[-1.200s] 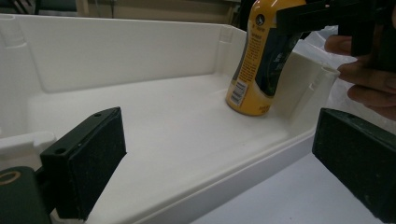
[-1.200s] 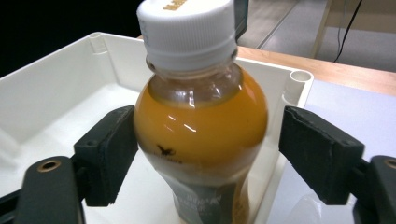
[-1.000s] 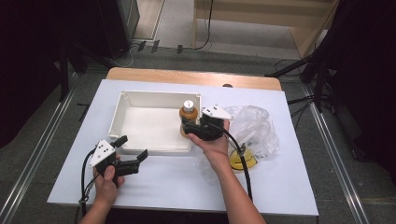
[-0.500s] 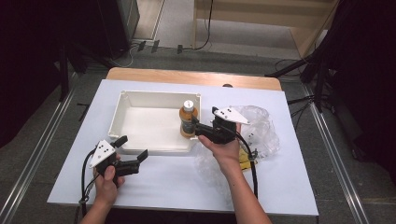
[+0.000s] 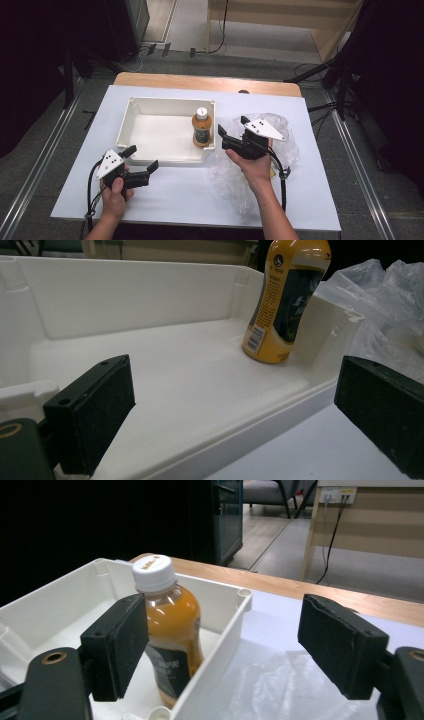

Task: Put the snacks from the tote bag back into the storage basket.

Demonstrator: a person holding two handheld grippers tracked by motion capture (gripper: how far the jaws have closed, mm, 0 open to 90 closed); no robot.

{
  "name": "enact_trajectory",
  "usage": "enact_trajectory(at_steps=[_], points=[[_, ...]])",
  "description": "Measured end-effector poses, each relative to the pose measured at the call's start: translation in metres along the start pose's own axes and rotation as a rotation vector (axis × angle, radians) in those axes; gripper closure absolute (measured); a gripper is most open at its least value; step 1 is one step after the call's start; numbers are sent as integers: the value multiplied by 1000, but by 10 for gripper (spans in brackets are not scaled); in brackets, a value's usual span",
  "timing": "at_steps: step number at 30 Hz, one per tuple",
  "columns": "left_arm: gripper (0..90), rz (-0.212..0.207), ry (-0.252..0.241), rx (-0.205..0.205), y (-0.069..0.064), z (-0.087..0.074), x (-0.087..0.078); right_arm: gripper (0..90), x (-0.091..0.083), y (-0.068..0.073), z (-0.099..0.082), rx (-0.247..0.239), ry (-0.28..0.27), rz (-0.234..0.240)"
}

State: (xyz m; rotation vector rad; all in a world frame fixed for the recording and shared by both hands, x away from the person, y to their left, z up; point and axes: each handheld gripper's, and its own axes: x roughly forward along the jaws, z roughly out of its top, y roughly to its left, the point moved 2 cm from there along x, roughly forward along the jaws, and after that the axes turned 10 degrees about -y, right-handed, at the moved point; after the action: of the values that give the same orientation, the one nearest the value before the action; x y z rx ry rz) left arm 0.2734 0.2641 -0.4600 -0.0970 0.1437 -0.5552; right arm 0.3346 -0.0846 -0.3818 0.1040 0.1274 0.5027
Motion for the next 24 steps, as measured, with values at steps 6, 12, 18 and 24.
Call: enact_trajectory(at_steps=[6,12,18,24], points=[[31,1,1,1,0,0,0,213,-11,-10,0,-5,-9,-19],[31,3,2,1,0,0,0,213,-21,-20,-3,-15,-14,-39],[31,6,5,3,0,0,0,215,-31,-31,-8,-5,-17,-60],[31,8,5,4,-1,0,0,224,-42,-41,-12,-8,-27,-89]])
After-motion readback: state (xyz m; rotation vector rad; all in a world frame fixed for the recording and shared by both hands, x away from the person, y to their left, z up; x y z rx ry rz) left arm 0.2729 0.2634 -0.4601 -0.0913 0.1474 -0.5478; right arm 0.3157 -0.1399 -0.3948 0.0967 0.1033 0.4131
